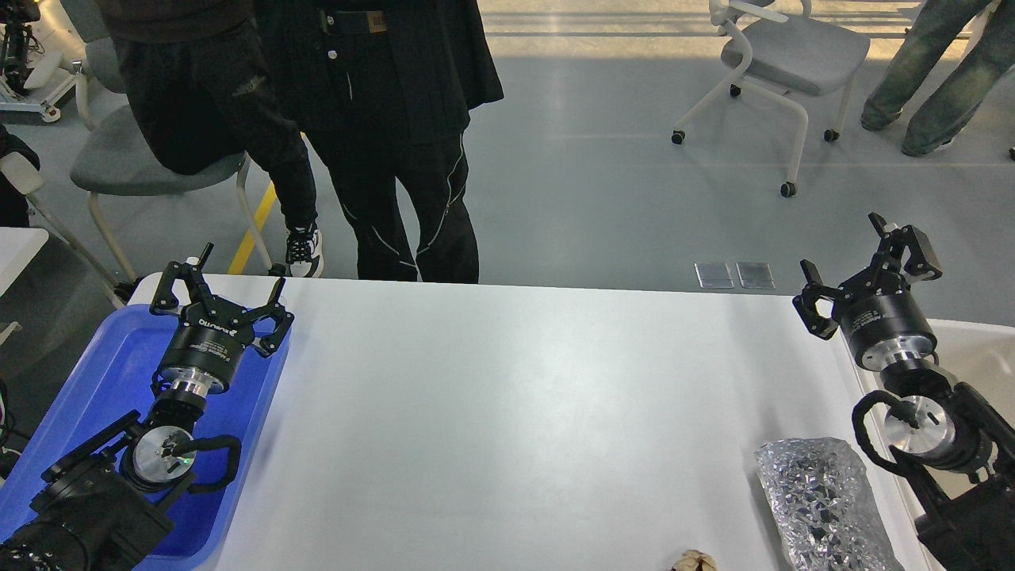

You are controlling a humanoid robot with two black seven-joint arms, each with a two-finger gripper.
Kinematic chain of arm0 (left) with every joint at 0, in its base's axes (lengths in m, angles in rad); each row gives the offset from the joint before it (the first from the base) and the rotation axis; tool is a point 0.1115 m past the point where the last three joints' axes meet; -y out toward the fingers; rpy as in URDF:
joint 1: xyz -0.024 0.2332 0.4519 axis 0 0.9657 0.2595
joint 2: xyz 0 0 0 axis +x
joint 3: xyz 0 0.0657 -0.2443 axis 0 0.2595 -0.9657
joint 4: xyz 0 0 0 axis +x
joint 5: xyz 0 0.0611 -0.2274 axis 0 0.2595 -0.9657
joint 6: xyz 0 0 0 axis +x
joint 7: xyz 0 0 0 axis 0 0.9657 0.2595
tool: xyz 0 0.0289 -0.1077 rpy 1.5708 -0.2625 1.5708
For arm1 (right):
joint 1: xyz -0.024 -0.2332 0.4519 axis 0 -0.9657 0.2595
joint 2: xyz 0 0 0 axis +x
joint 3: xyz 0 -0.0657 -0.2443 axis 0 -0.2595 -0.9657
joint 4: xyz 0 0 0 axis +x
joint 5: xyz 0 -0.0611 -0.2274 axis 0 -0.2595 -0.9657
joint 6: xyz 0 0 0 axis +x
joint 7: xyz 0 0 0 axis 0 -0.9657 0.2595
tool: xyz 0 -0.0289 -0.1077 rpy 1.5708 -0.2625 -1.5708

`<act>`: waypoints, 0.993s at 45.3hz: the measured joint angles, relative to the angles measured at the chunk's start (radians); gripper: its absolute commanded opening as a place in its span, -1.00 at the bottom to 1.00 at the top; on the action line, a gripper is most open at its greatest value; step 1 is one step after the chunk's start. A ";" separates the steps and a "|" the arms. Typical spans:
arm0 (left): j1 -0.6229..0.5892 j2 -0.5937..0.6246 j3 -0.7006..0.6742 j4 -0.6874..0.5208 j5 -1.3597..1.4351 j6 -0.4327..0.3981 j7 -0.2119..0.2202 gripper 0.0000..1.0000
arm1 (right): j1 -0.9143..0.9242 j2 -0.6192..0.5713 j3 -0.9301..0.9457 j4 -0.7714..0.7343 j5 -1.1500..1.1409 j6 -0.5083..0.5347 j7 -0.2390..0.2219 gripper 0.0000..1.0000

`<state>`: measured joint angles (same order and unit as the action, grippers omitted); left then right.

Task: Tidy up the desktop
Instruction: 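Raise the right gripper and swing it outward away from the foil wrapper, then lower the open right gripper down beside the silver foil wrapper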

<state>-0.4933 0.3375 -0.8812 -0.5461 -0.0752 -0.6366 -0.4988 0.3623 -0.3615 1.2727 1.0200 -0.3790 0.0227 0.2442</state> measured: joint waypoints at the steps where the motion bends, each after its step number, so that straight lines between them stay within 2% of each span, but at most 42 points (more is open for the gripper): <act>1: 0.000 0.000 0.000 0.000 0.000 0.000 0.000 1.00 | 0.000 -0.007 -0.001 0.005 0.000 0.000 -0.011 1.00; 10: 0.000 0.000 0.001 0.000 0.001 -0.002 0.000 1.00 | 0.004 -0.056 -0.008 0.024 -0.009 0.004 -0.108 1.00; 16: -0.001 0.000 0.002 -0.001 0.002 -0.004 0.000 1.00 | 0.009 -0.096 -0.038 0.035 -0.016 0.008 -0.143 1.00; 34: -0.001 0.000 0.002 -0.001 0.003 -0.005 0.000 1.00 | 0.032 -0.197 -0.166 0.074 -0.177 -0.004 -0.177 1.00; 45: -0.001 0.000 0.002 -0.002 0.003 -0.005 0.000 1.00 | 0.078 -0.322 -0.296 0.173 -0.251 -0.008 -0.204 1.00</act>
<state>-0.4944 0.3375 -0.8789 -0.5477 -0.0720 -0.6413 -0.4985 0.4406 -0.6839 0.9770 1.1934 -0.6303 0.0151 0.0405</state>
